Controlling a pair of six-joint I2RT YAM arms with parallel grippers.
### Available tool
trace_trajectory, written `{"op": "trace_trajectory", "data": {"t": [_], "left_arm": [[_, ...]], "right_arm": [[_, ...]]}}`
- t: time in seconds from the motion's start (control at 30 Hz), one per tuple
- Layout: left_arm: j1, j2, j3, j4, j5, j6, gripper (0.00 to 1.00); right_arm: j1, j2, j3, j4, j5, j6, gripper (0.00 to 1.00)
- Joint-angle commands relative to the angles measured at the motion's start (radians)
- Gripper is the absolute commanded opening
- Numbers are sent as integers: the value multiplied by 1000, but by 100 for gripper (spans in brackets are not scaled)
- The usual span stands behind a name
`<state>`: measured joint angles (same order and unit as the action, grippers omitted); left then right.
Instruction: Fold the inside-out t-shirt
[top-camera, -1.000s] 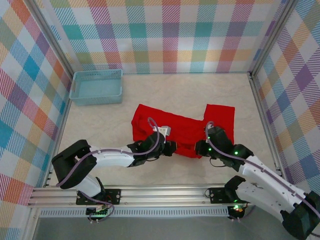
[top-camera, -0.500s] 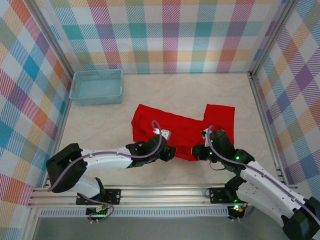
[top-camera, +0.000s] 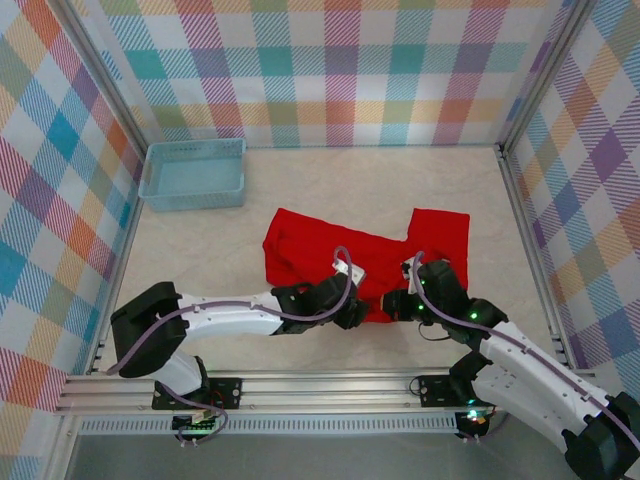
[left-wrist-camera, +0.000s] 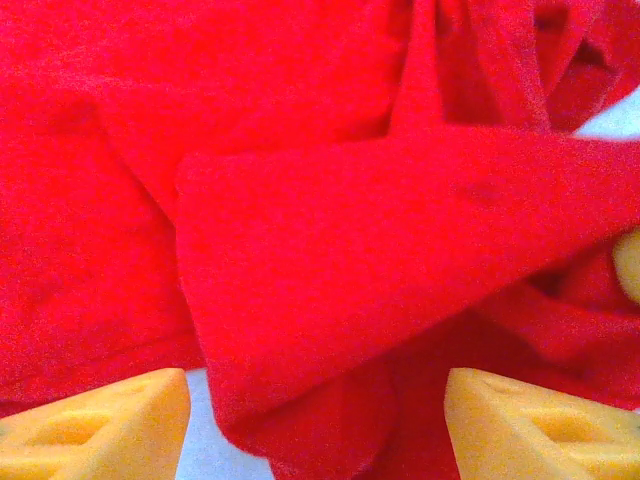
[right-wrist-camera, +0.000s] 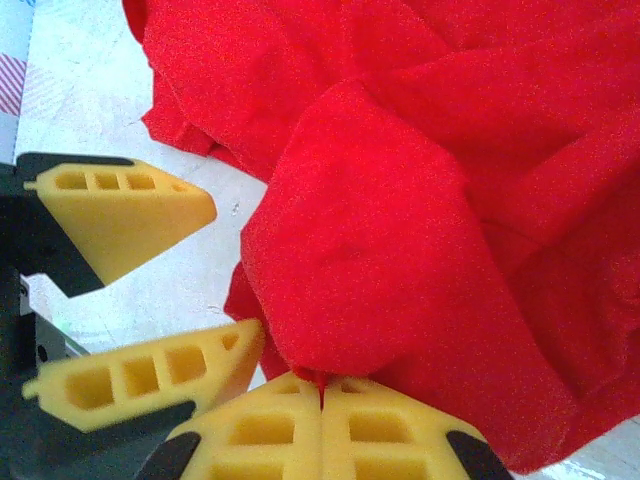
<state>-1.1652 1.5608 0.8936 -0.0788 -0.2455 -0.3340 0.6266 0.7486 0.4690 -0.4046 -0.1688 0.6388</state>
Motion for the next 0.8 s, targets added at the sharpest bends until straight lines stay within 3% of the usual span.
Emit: {"op": "trace_trajectory", "data": {"t": [0.0, 0.13, 0.43, 0.53, 0.77], "left_arm": [[-24, 25, 29, -49, -13, 28, 67], [-23, 71, 48, -80, -64, 8, 56], [-3, 71, 40, -45, -88, -35, 6], [18, 30, 5, -2, -43, -65, 0], [69, -121, -141, 221, 151, -169, 0]], "right_arm": [[-5, 13, 15, 9, 9, -10, 0], [-5, 27, 14, 9, 24, -9, 0], [-7, 101, 20, -37, 134, -19, 8], [-8, 147, 43, -71, 176, -28, 17], [16, 150, 144, -165, 146, -117, 36]]}}
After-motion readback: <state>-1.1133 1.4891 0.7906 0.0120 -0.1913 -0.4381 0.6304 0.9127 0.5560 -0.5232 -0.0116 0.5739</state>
